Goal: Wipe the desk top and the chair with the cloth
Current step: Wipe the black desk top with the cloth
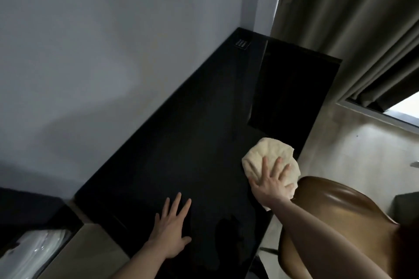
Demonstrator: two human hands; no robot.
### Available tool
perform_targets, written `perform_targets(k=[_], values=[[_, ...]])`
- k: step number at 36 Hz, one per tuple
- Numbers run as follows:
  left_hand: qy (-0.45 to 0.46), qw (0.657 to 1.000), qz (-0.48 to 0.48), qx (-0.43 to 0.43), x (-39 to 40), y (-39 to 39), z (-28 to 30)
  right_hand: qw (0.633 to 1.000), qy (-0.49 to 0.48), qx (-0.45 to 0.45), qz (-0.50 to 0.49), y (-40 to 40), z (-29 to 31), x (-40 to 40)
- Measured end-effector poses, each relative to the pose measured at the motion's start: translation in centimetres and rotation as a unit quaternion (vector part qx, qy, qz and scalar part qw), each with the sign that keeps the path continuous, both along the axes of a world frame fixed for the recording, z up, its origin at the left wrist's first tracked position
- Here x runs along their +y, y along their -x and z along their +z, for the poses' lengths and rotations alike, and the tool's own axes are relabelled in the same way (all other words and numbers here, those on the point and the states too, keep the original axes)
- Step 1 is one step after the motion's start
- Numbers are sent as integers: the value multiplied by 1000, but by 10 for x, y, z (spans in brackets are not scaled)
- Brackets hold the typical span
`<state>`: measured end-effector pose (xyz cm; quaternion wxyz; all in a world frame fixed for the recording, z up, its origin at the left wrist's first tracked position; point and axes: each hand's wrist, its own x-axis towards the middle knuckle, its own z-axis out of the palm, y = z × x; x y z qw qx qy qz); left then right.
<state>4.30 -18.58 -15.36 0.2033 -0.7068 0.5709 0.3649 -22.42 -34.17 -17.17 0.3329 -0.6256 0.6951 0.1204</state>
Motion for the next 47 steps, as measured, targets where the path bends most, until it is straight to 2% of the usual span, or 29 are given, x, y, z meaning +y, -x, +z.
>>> perform_targets(k=[6, 11, 25, 32, 39, 44, 47], values=[[-2, 1000, 7, -2, 66, -30, 3, 1000, -6, -21, 11, -34, 3, 106], [-1, 999, 35, 3, 92, -37, 2, 998, -26, -32, 44, -52, -1, 172], [26, 998, 49, 5, 96, -36, -8, 999, 0, -27, 47, -50, -13, 179], [34, 999, 25, -2, 97, -40, -9, 999, 15, -9, 29, -59, -12, 188], [32, 999, 4, 6, 100, -48, -8, 1000, 7, -15, 10, -89, -8, 247], [36, 996, -75, -10, 116, -67, 0, 1000, -10, -10, 4, -117, -5, 304], [47, 995, -87, -6, 129, -79, 0, 1000, -26, 6, -8, -137, -2, 323]])
